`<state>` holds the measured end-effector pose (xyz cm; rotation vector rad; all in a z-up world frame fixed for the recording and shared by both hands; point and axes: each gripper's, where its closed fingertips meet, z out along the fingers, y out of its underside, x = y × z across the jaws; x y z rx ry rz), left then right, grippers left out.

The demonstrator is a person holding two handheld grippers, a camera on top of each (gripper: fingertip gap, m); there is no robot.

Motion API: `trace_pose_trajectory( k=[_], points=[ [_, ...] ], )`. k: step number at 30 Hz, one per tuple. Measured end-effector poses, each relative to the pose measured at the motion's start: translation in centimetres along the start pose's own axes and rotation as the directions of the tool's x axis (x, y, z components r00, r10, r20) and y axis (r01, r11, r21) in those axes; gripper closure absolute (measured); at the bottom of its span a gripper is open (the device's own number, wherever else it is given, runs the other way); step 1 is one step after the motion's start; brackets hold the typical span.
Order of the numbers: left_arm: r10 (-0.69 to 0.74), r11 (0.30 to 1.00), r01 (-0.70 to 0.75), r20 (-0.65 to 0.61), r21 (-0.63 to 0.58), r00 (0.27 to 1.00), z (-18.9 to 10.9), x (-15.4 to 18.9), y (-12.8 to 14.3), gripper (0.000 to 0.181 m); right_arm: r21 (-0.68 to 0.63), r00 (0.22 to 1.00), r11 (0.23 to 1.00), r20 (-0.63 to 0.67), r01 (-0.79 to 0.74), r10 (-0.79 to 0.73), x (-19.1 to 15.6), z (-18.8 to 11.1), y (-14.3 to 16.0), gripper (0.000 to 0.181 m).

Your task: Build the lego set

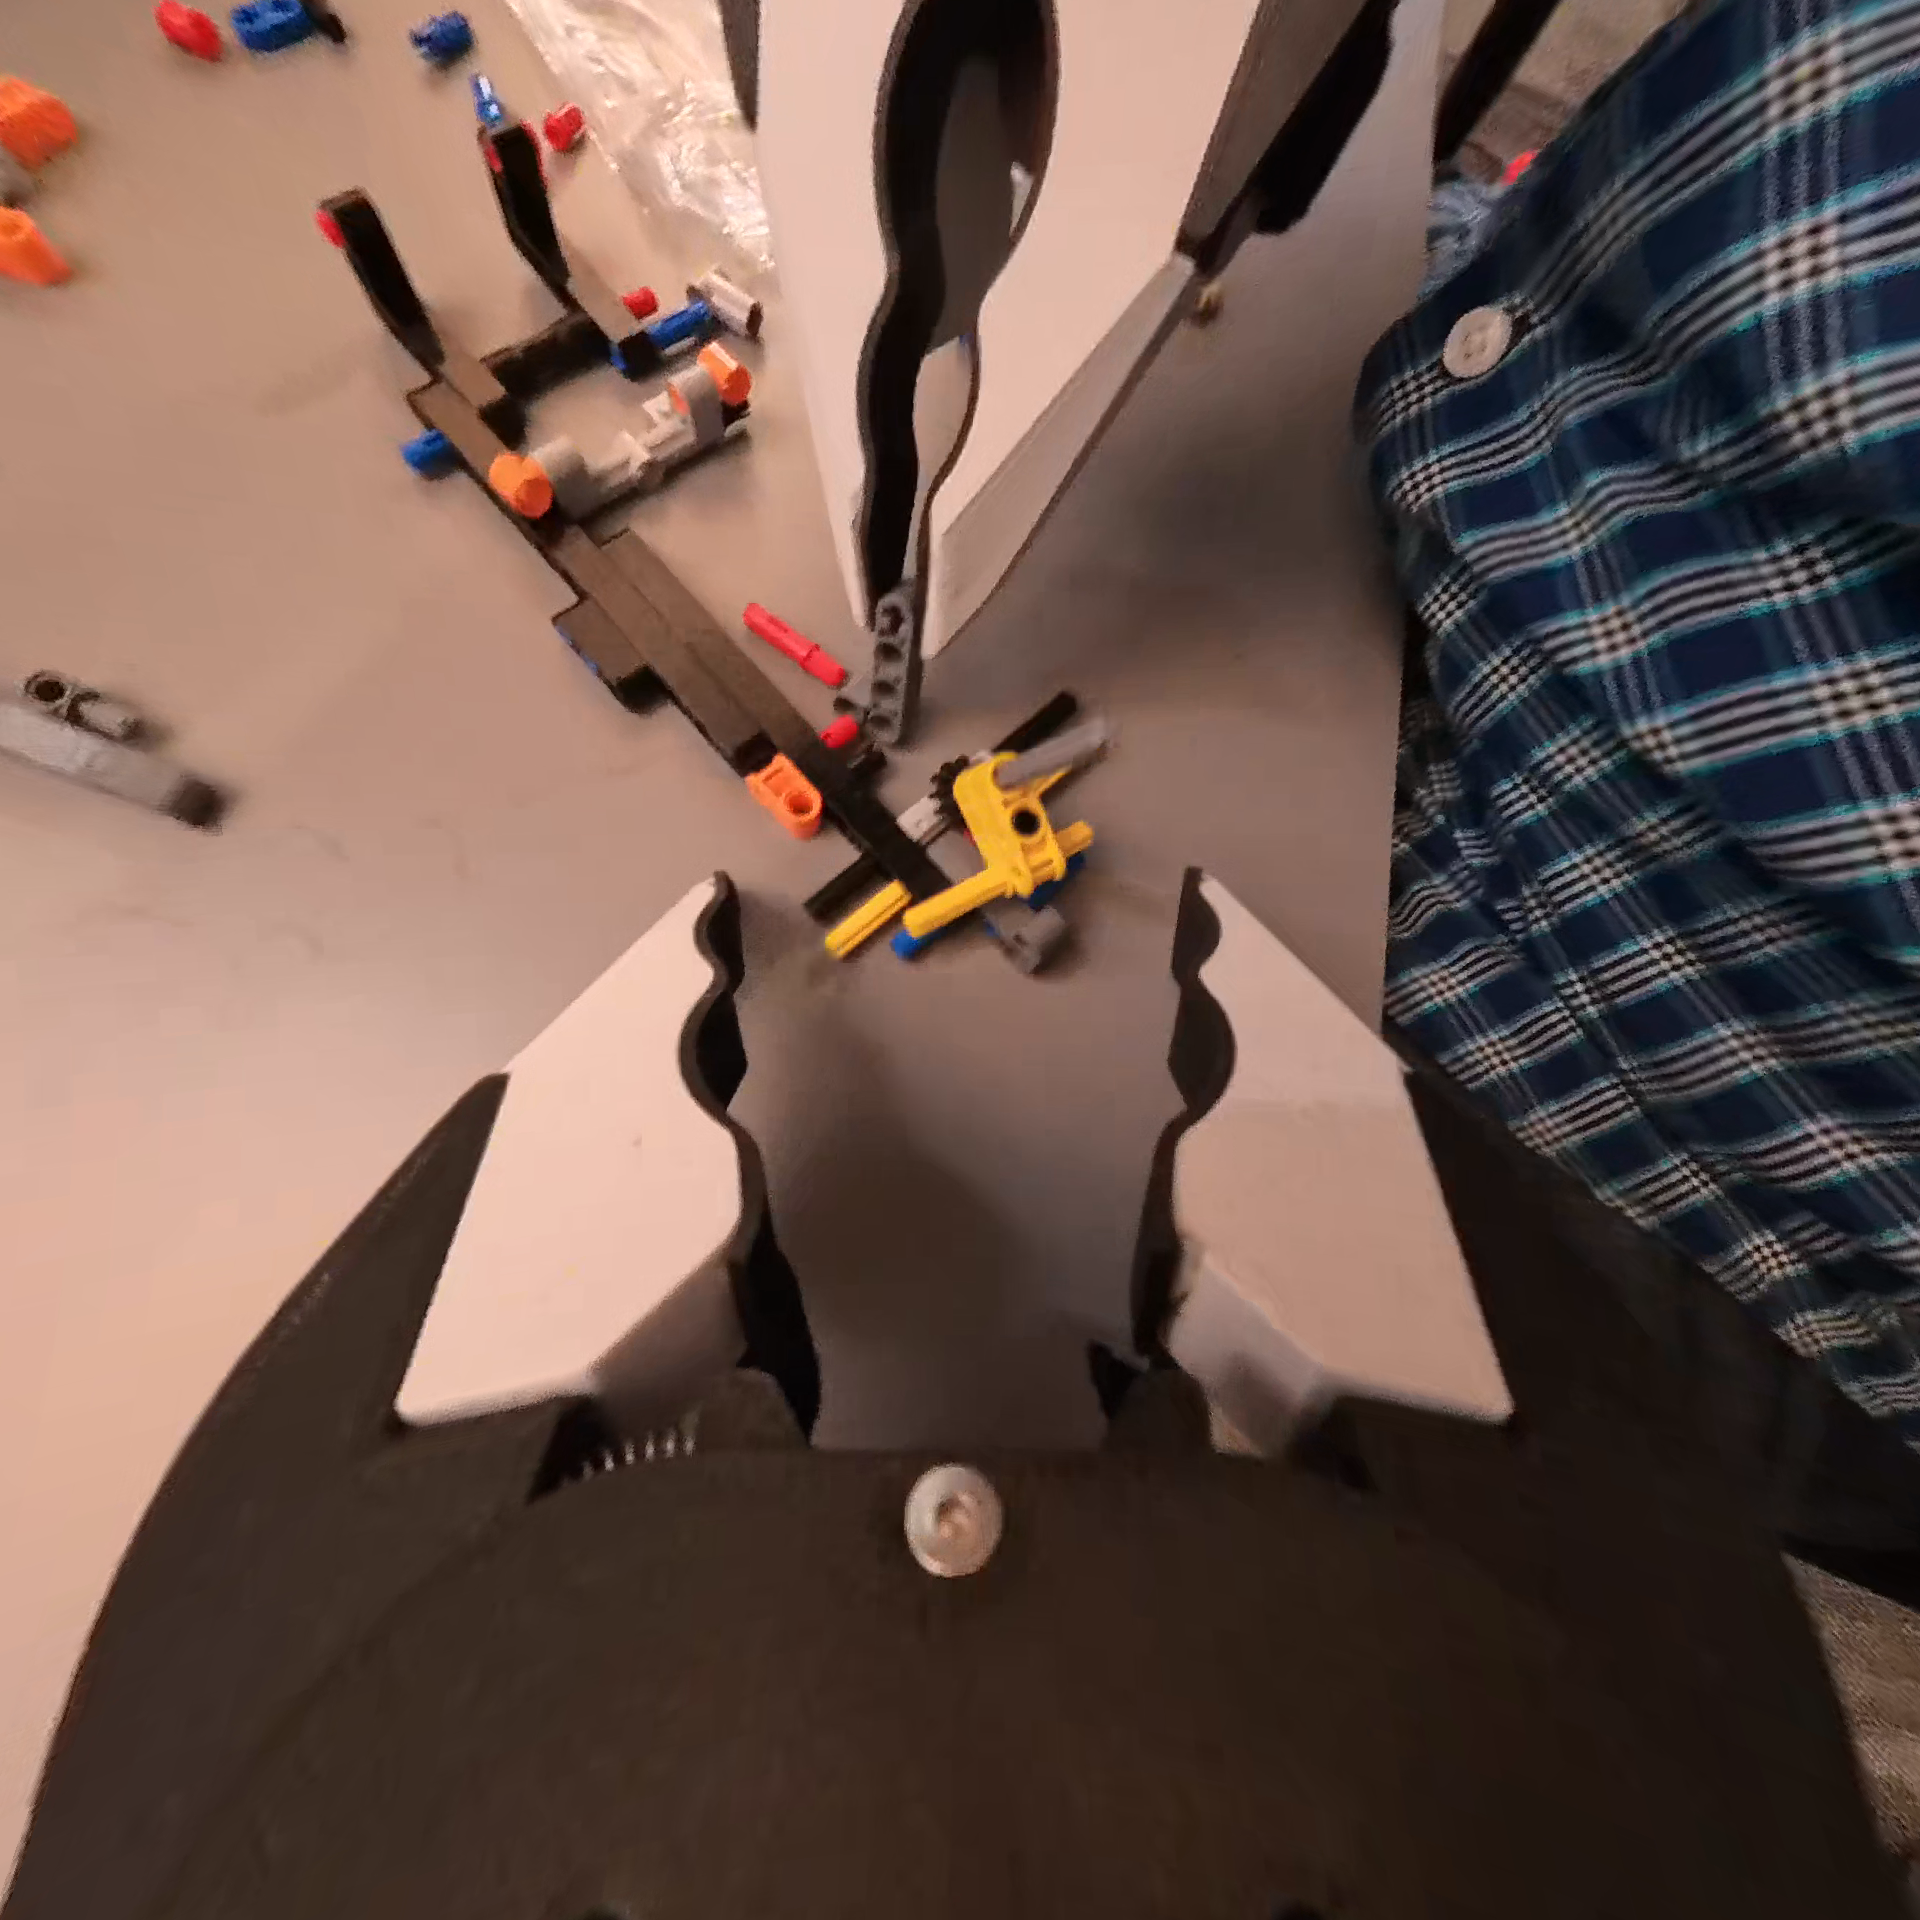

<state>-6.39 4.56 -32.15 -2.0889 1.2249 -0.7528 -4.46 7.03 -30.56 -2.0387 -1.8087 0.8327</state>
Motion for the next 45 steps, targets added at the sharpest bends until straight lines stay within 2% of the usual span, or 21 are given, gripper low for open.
trace_pose_trajectory(
  k=[1, 18, 21, 27, 35, 45],
  points=[
    [0.007, 1.000, -0.007, -0.019, 0.001, 1.000, 0.2, 0.2, -0.2, 0.102, 0.003, 1.000, 1.000, -0.004, -0.010, 0.010, 0.1, 0.0, -0.1, 0.176],
    [0.040, 0.999, -0.040, -0.034, 0.004, 0.999, 0.9, 0.4, -0.6, 0.111, 0.017, 0.994, 0.995, -0.038, -0.098, 0.099, -0.1, 0.4, -0.5, 0.176],
    [0.048, 0.999, -0.048, -0.028, 0.002, 0.998, 1.0, 0.4, -0.6, 0.111, 0.007, 0.995, 0.996, -0.040, -0.092, 0.093, -0.3, 0.6, -0.2, 0.171],
    [0.047, 0.999, -0.047, -0.030, 0.003, 0.998, 0.9, 0.5, -0.6, 0.112, -0.002, 0.998, 0.999, -0.049, -0.043, 0.042, -0.5, 0.5, -0.1, 0.166],
    [0.040, 0.999, -0.040, -0.037, 0.005, 0.999, 0.9, 0.5, -0.7, 0.113, -0.030, 0.987, 0.993, -0.110, 0.113, -0.115, 0.2, 0.7, 0.3, 0.166],
    [0.035, 0.999, -0.035, -0.022, 0.002, 0.999, 0.9, 0.3, -0.7, 0.121, -0.016, 0.992, 0.996, -0.092, 0.084, -0.085, -0.1, 1.1, 0.6, 0.176]
  ],
)
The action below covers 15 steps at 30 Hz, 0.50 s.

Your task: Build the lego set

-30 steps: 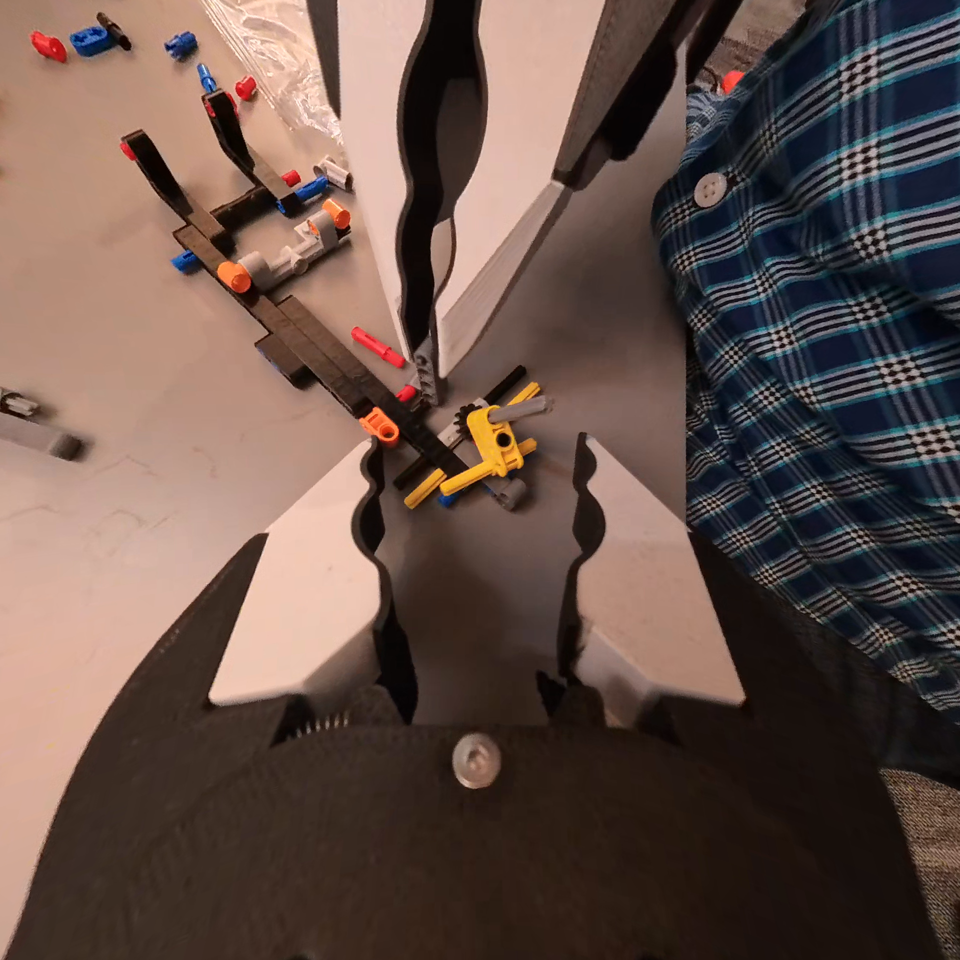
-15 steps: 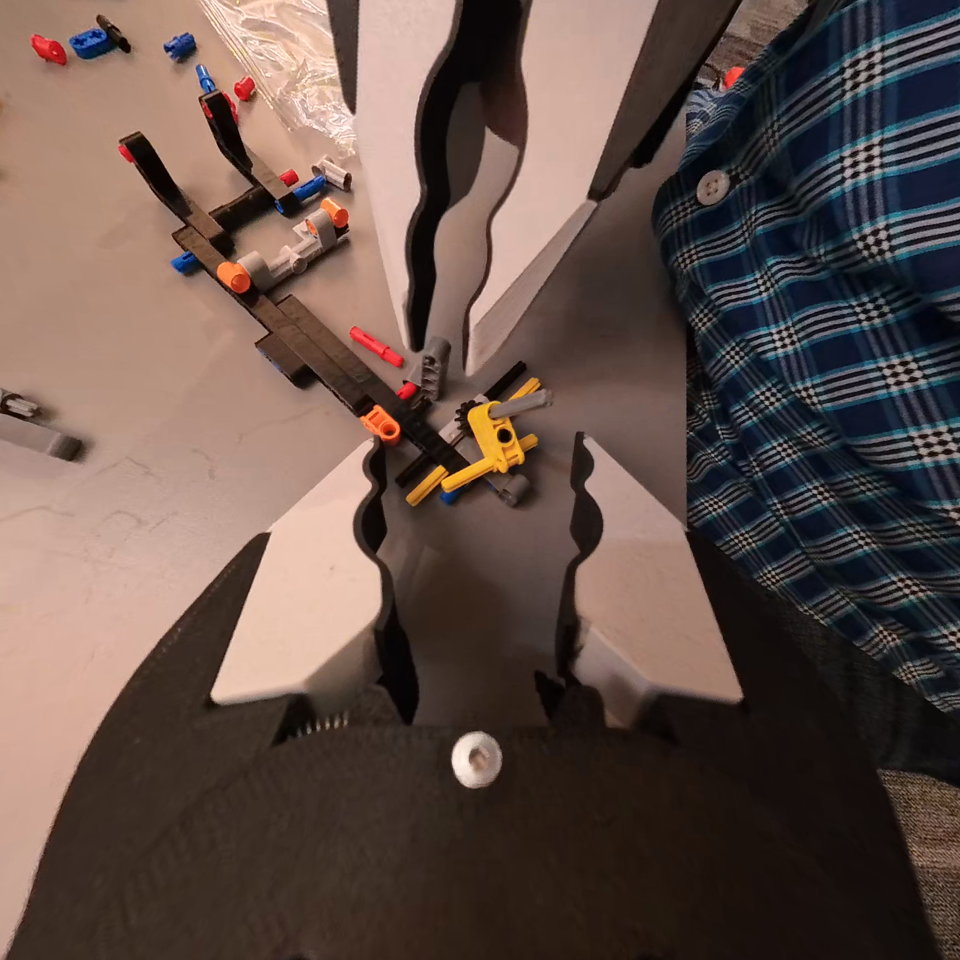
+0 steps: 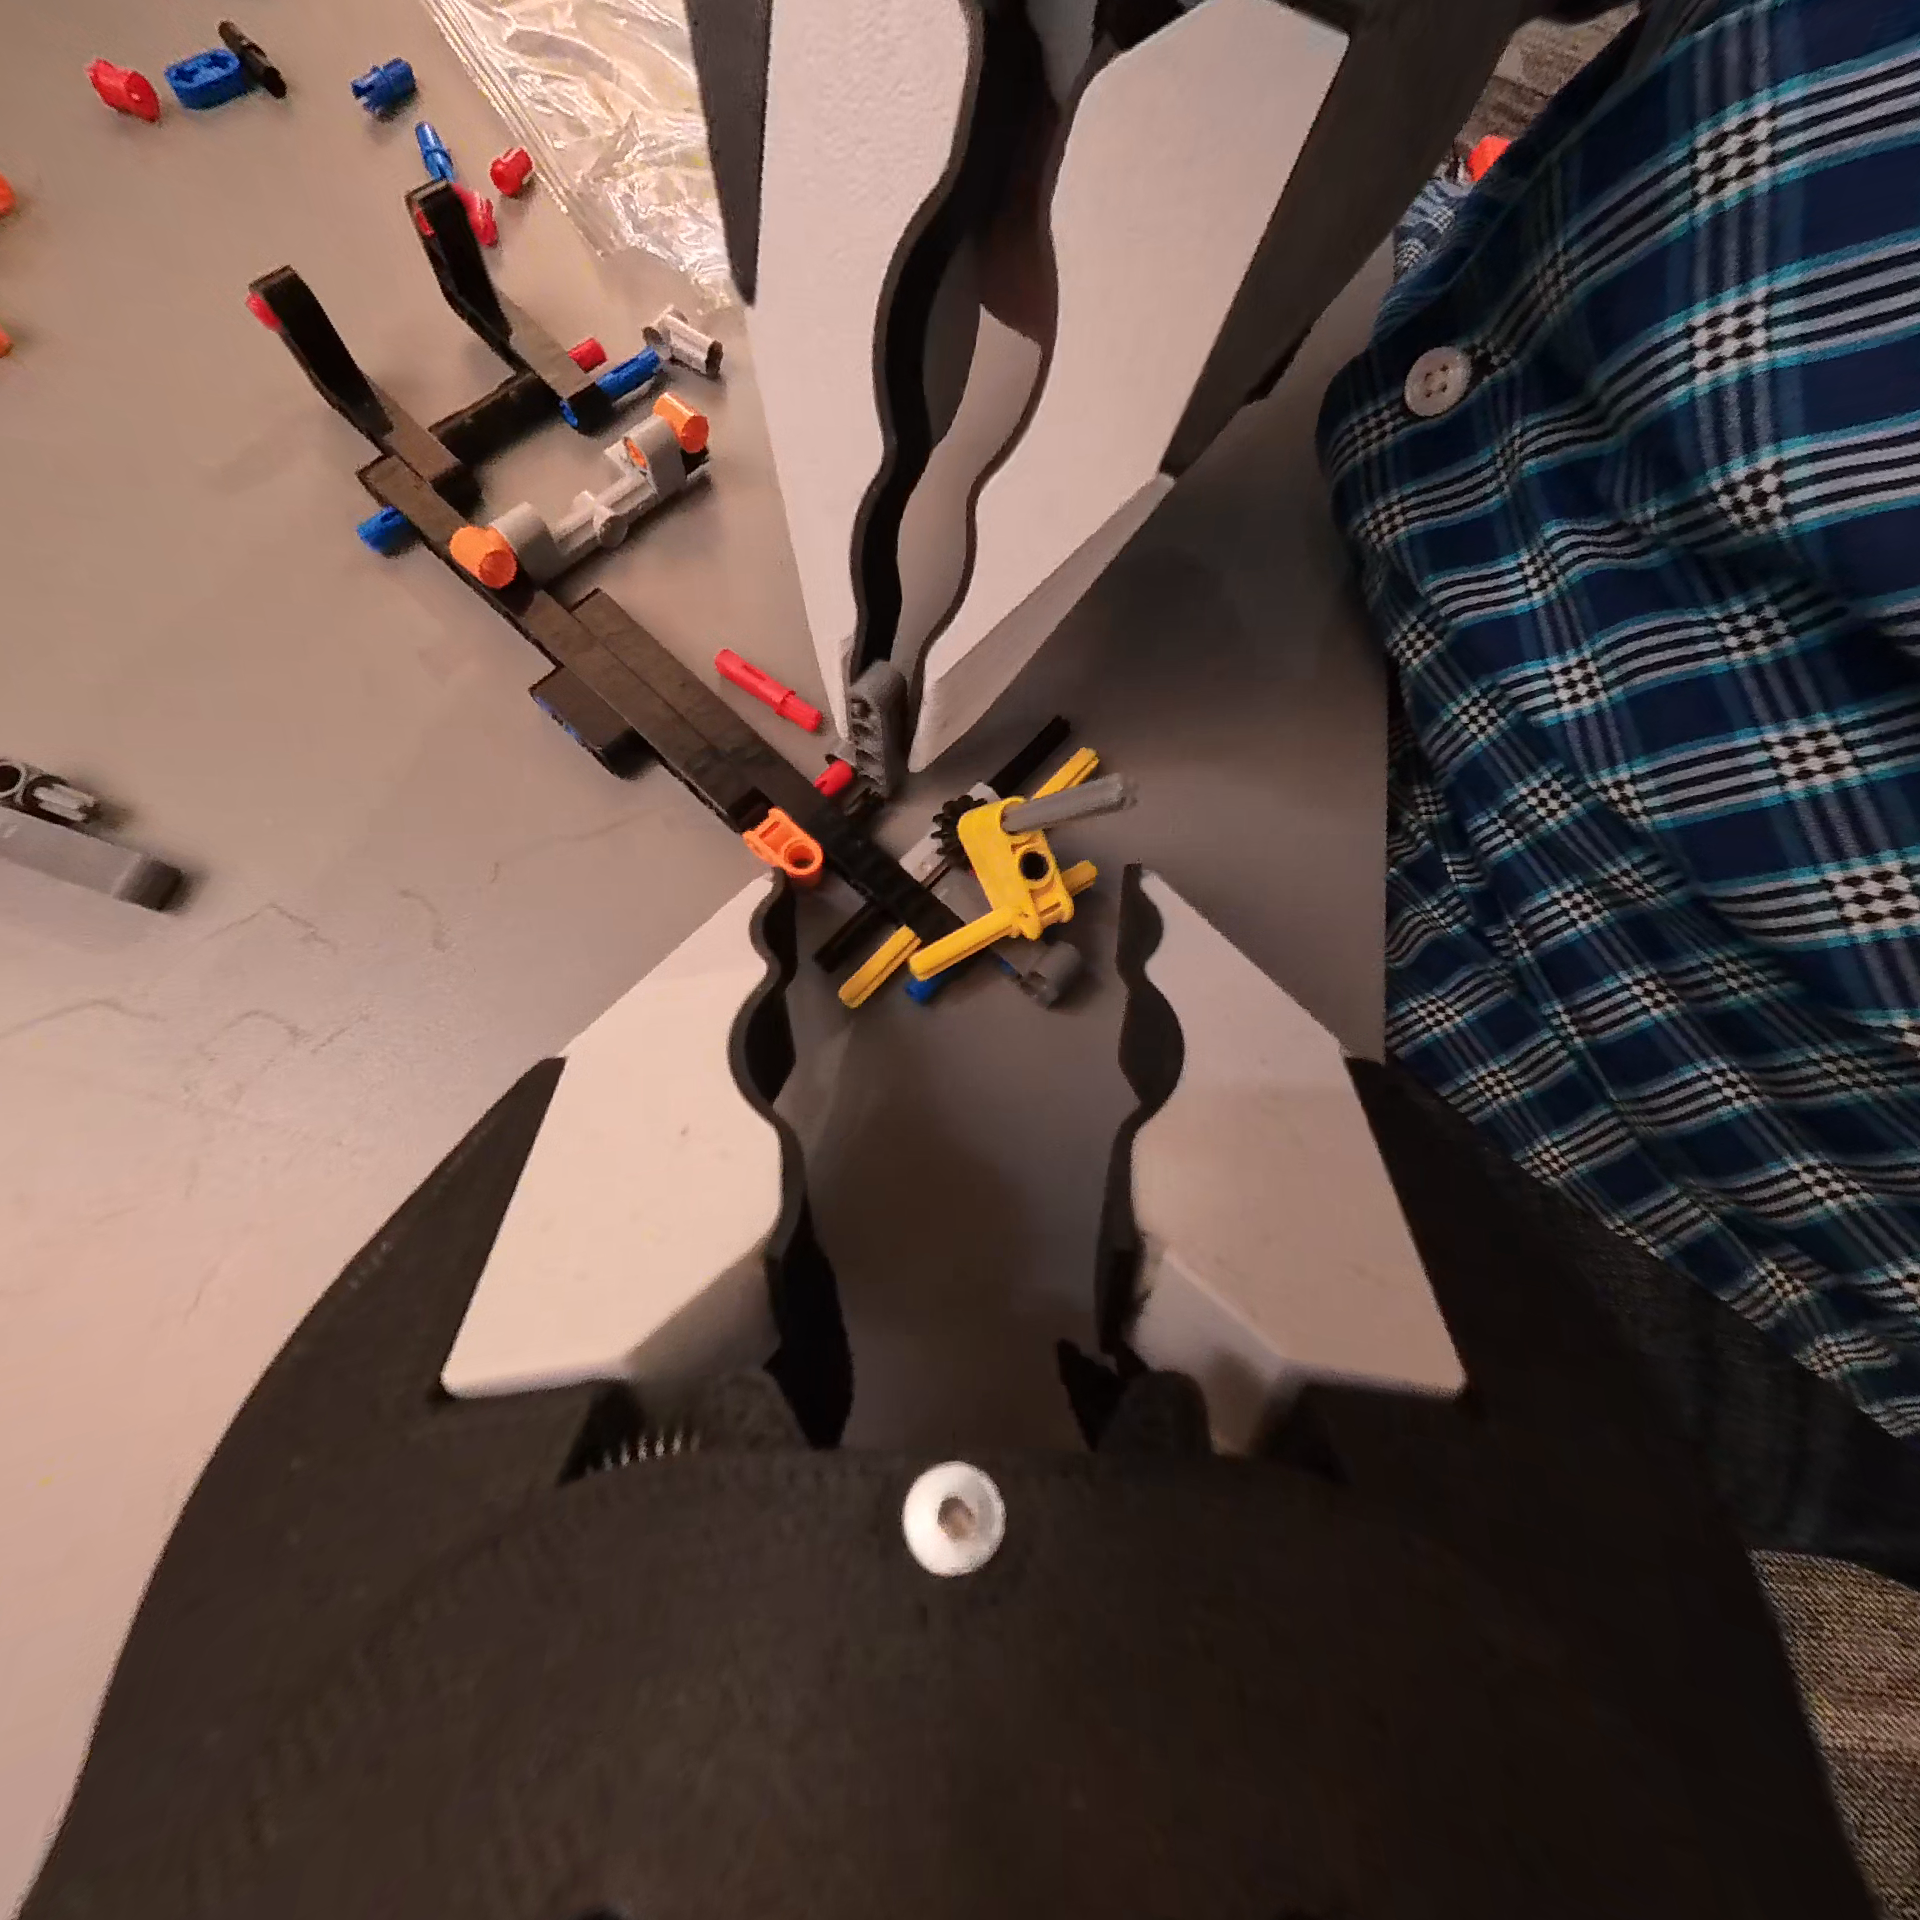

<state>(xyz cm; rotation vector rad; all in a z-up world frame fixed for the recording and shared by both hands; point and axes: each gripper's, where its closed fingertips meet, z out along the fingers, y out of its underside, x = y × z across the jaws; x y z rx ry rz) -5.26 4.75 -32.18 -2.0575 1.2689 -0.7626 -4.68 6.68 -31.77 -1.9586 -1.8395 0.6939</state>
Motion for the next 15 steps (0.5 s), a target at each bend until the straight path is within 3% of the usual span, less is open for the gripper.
trace_pose_trajectory(
  k=[15],
  points=[
    [0.000, 1.000, 0.000, 0.008, -0.002, 1.000, -0.03, -0.02, -0.03, 0.128, 0.043, 0.998, 0.998, -0.050, 0.045, -0.043, -0.26, 0.02, 0.05, 0.176]
  ],
)
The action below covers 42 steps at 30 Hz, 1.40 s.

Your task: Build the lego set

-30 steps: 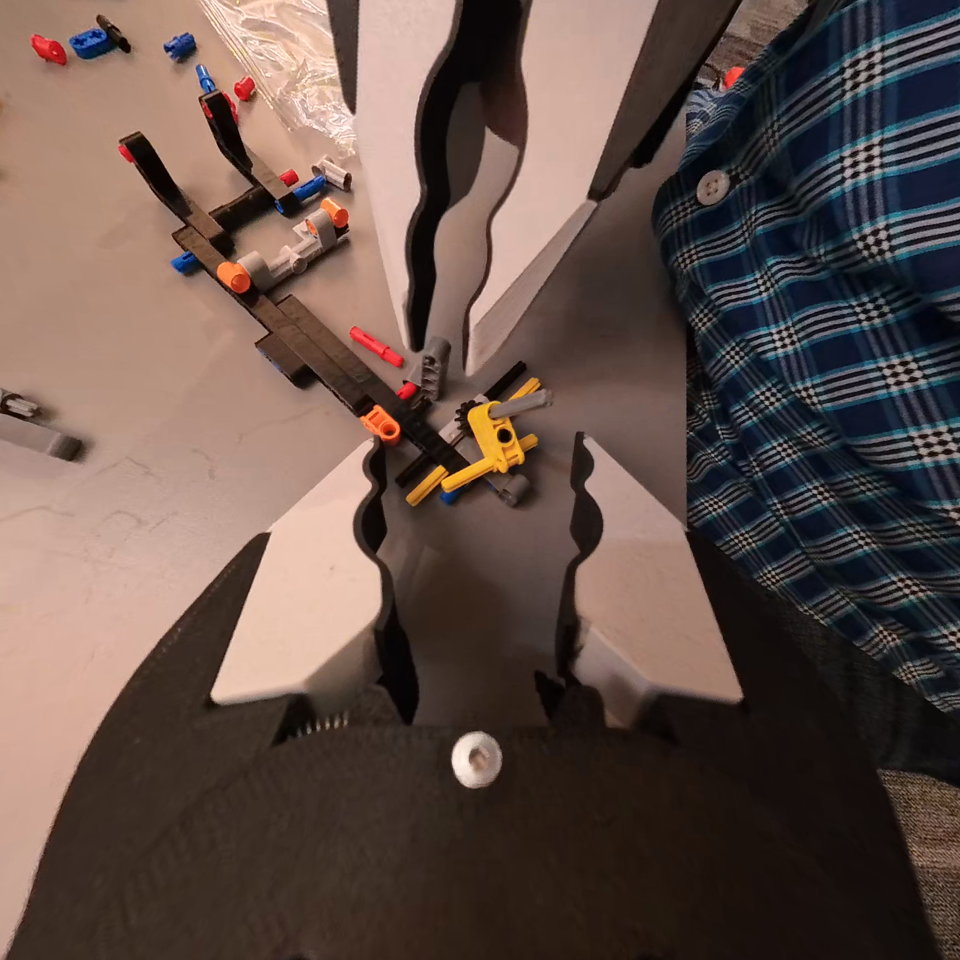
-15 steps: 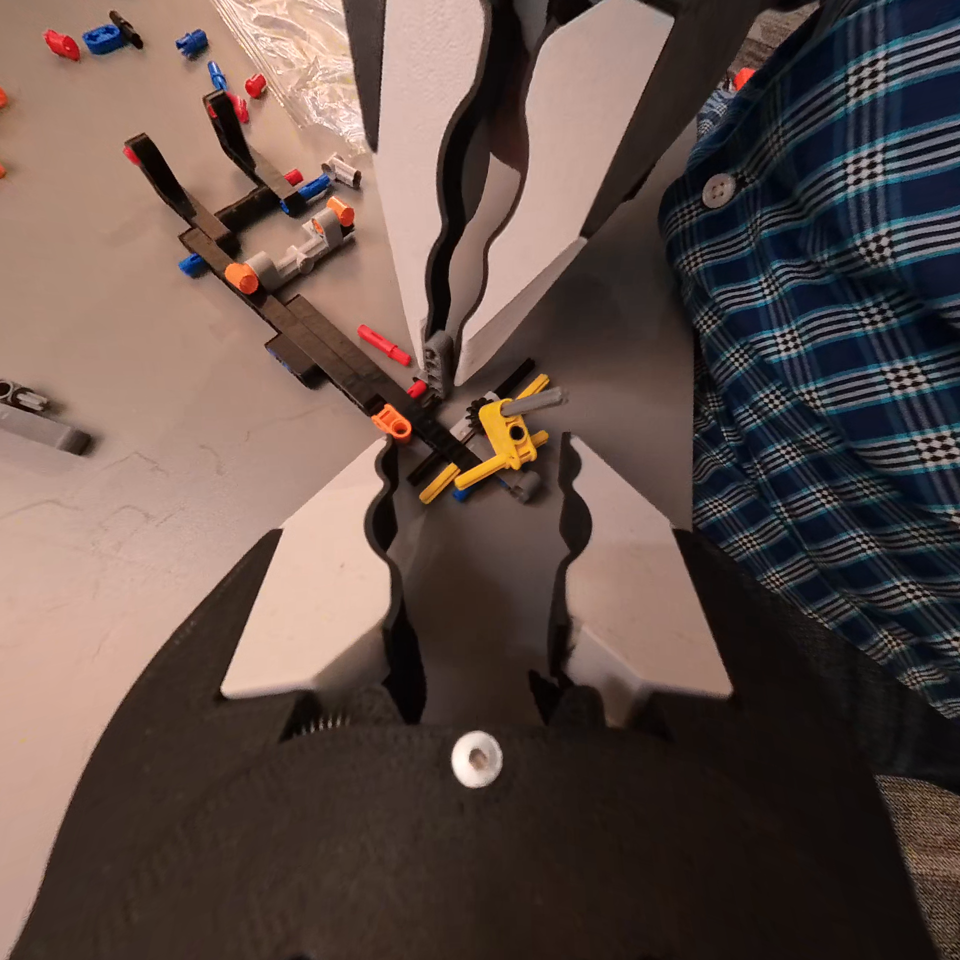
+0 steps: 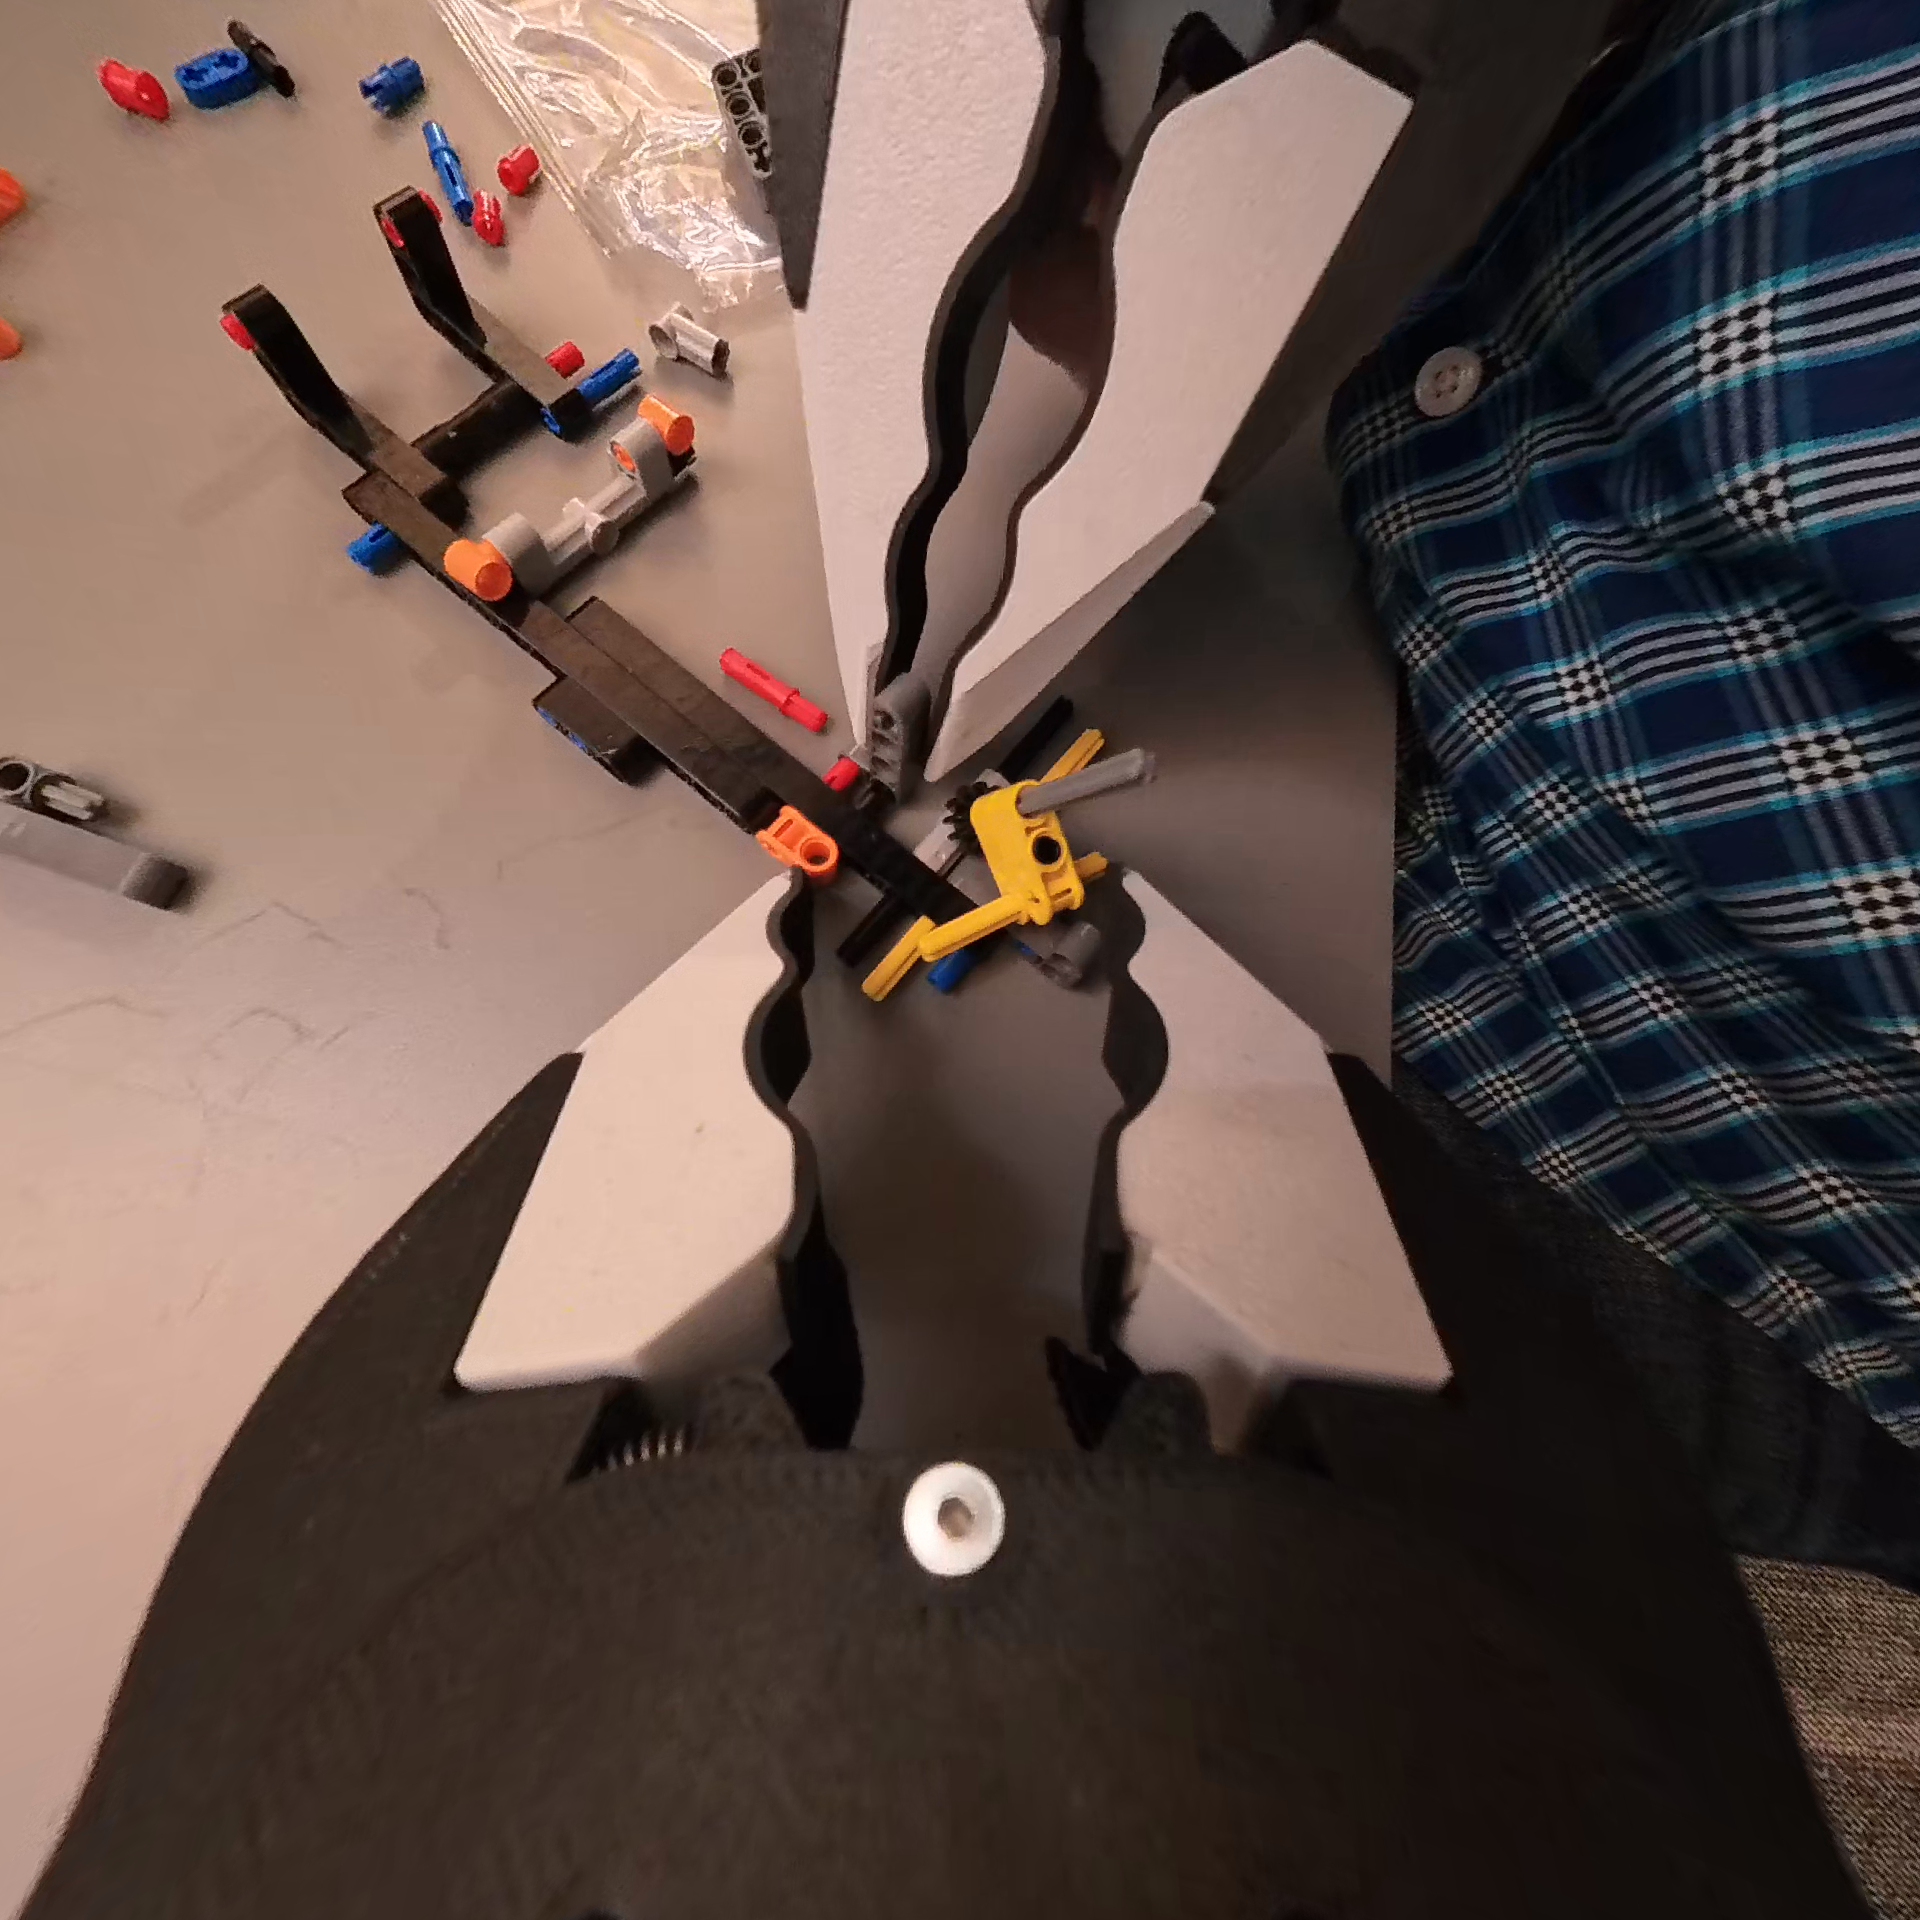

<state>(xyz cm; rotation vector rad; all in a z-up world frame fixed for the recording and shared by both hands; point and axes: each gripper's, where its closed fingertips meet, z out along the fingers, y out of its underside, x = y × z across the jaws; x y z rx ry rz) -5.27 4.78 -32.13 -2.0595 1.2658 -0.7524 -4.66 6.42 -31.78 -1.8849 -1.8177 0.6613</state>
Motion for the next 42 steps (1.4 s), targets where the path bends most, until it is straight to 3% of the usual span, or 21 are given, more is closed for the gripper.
trace_pose_trajectory(
  k=[11, 42],
  points=[
    [-0.017, 1.000, 0.017, -0.016, 0.006, 1.000, -0.11, 0.02, -0.05, 0.129, 0.067, 1.000, 0.998, -0.014, -0.013, 0.014, -0.06, 0.06, -0.11, 0.175],
    [-0.022, 1.000, 0.023, -0.038, 0.007, 0.999, -0.31, 0.23, 0.06, 0.128, 0.041, 1.000, 0.999, -0.024, 0.003, -0.002, 0.08, 0.44, 0.48, 0.168]
  ],
)
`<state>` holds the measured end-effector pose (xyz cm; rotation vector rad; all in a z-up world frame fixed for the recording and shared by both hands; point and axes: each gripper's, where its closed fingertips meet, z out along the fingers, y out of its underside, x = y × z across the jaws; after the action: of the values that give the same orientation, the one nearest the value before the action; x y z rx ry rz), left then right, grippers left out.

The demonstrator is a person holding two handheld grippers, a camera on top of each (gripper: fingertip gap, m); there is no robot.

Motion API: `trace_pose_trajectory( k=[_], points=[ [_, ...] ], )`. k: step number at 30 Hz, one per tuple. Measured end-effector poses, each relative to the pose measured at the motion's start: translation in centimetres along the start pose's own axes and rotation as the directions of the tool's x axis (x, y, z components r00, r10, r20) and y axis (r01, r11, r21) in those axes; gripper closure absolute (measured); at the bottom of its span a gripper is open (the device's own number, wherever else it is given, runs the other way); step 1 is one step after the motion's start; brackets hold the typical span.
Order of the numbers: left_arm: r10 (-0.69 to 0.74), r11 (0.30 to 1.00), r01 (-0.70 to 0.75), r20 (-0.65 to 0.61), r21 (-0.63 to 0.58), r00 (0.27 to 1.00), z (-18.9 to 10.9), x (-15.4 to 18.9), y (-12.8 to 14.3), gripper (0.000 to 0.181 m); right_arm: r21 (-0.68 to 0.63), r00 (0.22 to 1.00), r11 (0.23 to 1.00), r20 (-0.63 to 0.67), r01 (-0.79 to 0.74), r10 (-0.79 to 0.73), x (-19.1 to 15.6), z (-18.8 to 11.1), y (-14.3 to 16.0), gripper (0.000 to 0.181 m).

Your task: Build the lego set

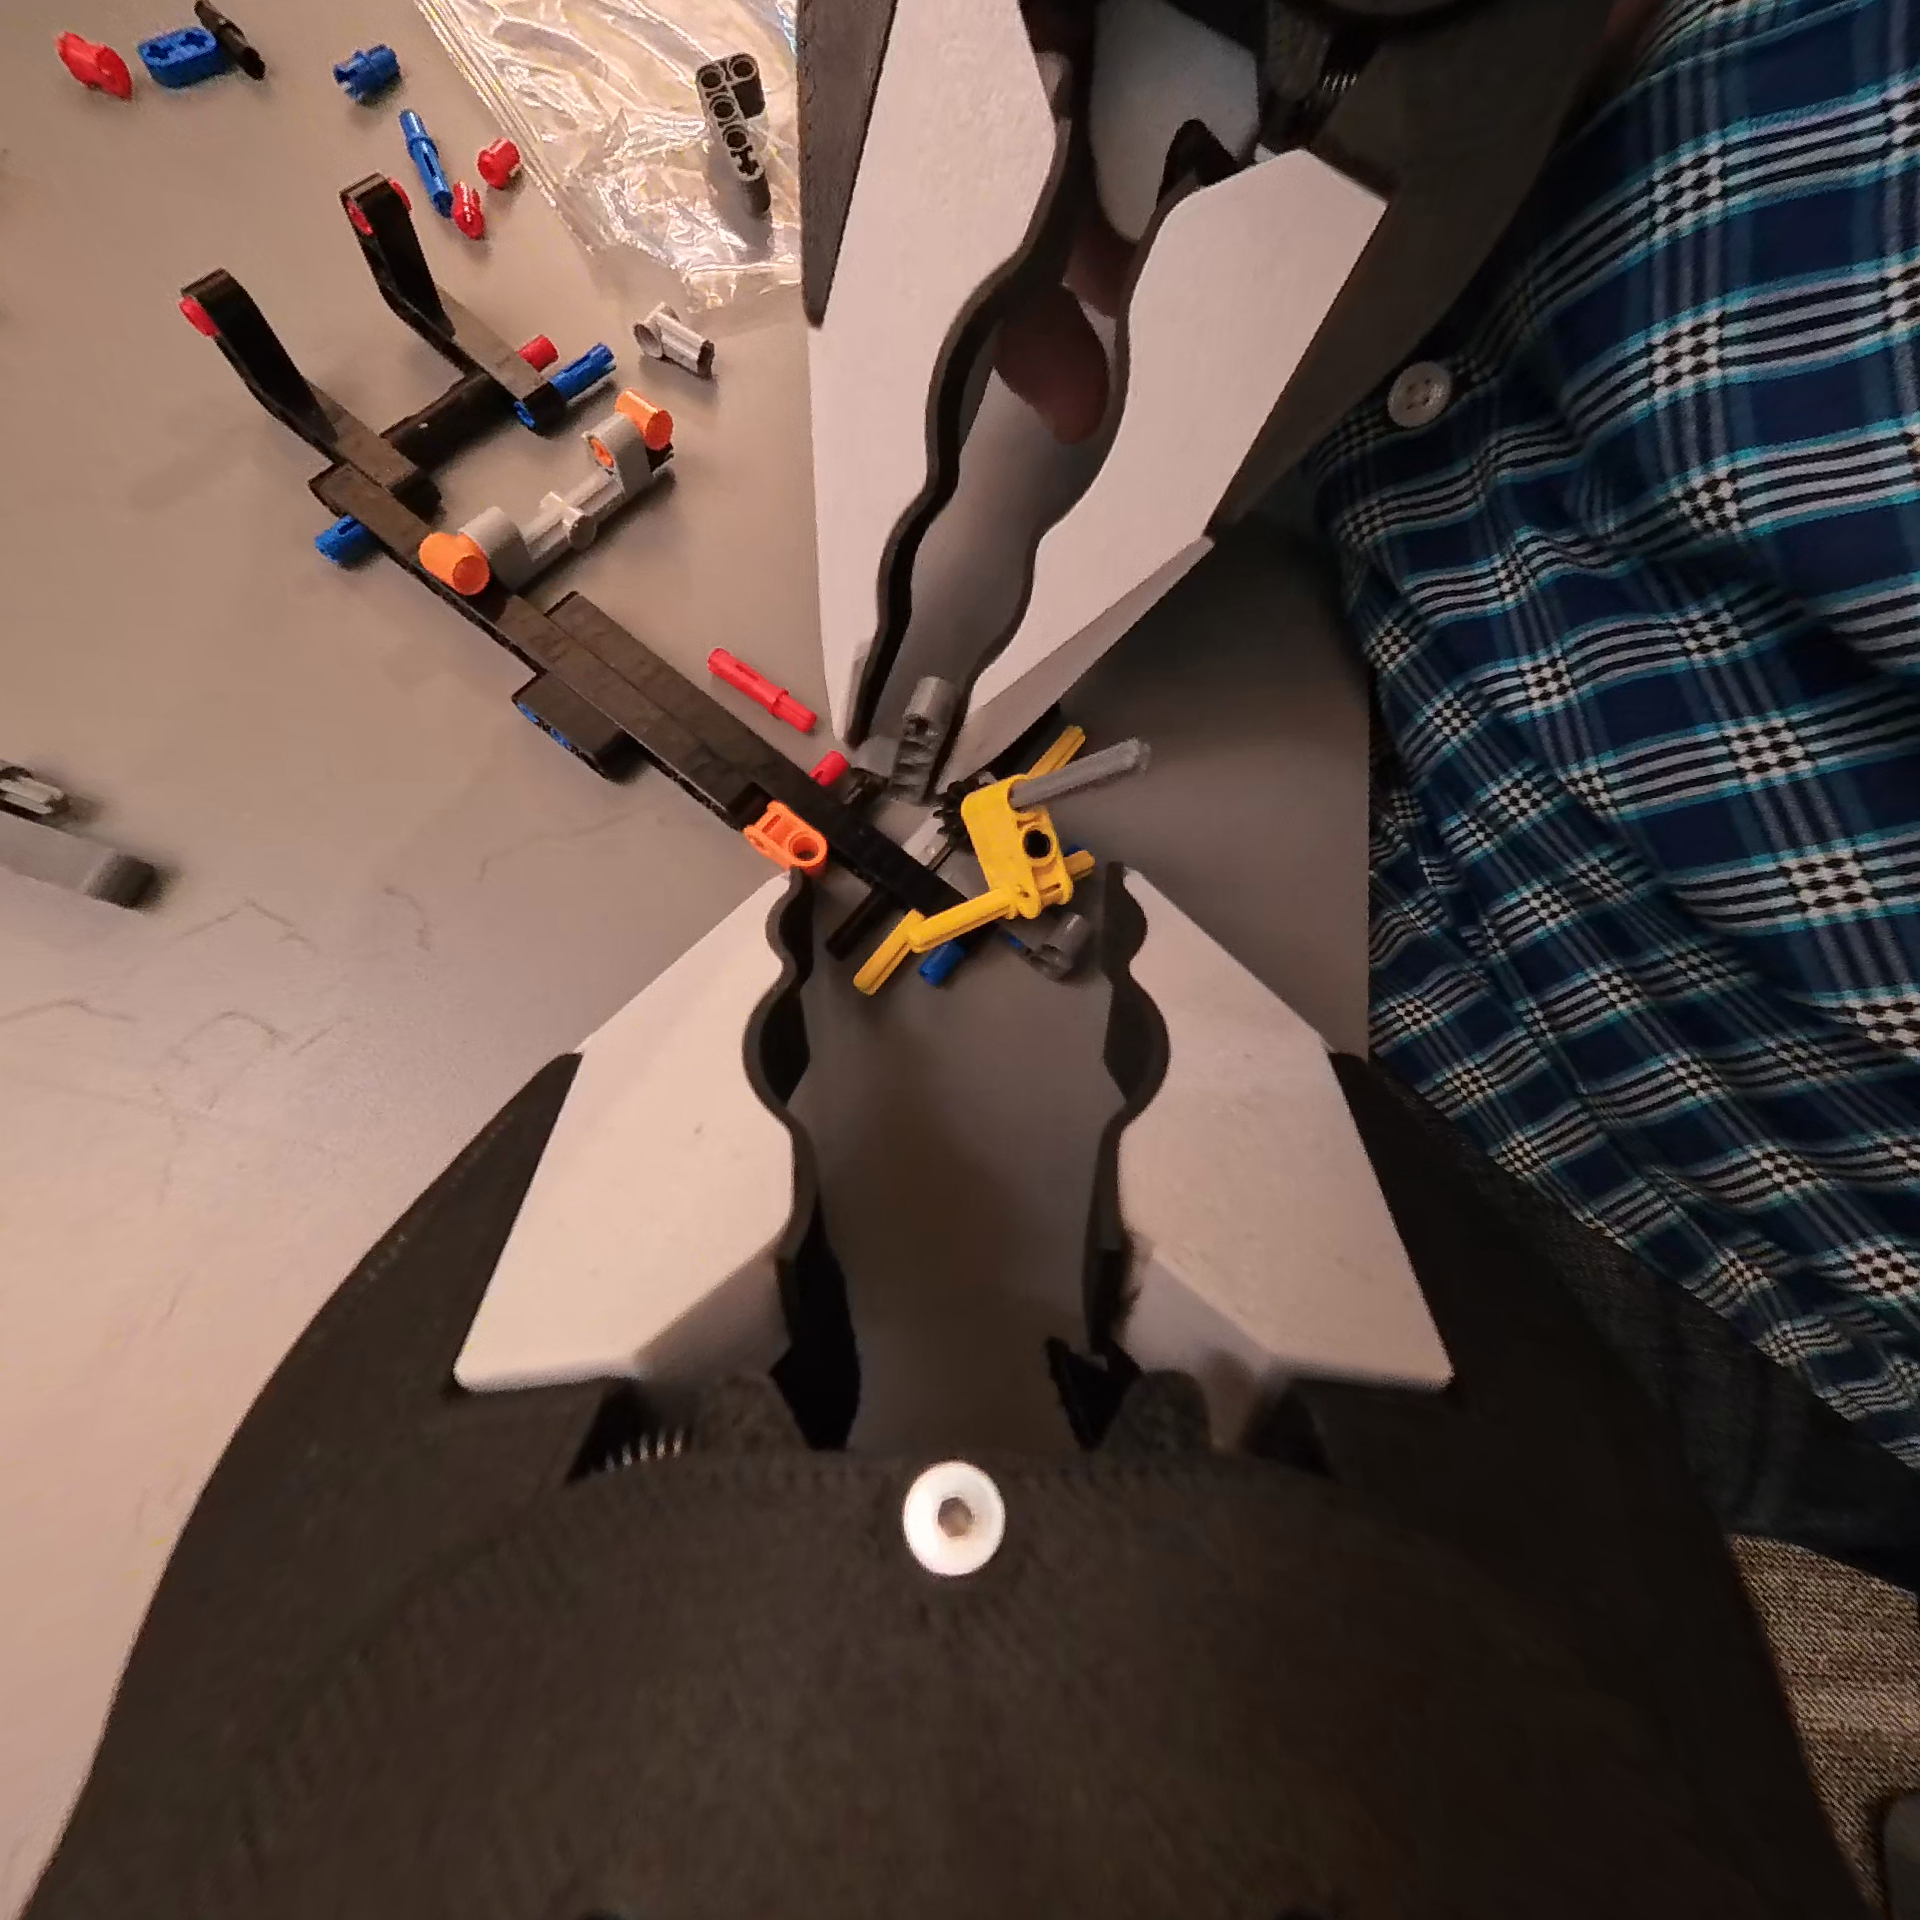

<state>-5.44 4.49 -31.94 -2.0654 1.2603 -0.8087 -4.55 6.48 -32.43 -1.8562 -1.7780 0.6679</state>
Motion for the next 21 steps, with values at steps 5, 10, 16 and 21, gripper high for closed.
trace_pose_trajectory(
  k=[5, 10, 16, 21],
  points=[
    [0.001, 1.000, -0.001, -0.002, -0.001, 1.000, -0.01, 0.03, 0.03, 0.128, -0.003, 1.000, 1.000, -0.001, 0.014, -0.014, 0.04, 0.13, -0.10, 0.168],
    [0.004, 1.000, -0.004, -0.006, -0.003, 1.000, -0.04, 0.04, 0.06, 0.127, -0.006, 1.000, 1.000, -0.012, -0.014, 0.014, 0.34, -0.10, 0.11, 0.168],
    [0.010, 1.000, -0.010, -0.013, -0.019, 1.000, -0.36, -0.17, 0.17, 0.108, -0.007, 0.999, 0.999, -0.025, -0.033, 0.033, 0.69, -0.05, 0.07, 0.168],
    [0.010, 1.000, -0.010, -0.041, -0.011, 0.999, -0.04, 0.18, -0.11, 0.111, -0.002, 0.999, 0.999, -0.019, -0.049, 0.049, 0.68, 0.09, -0.10, 0.168]
  ],
)
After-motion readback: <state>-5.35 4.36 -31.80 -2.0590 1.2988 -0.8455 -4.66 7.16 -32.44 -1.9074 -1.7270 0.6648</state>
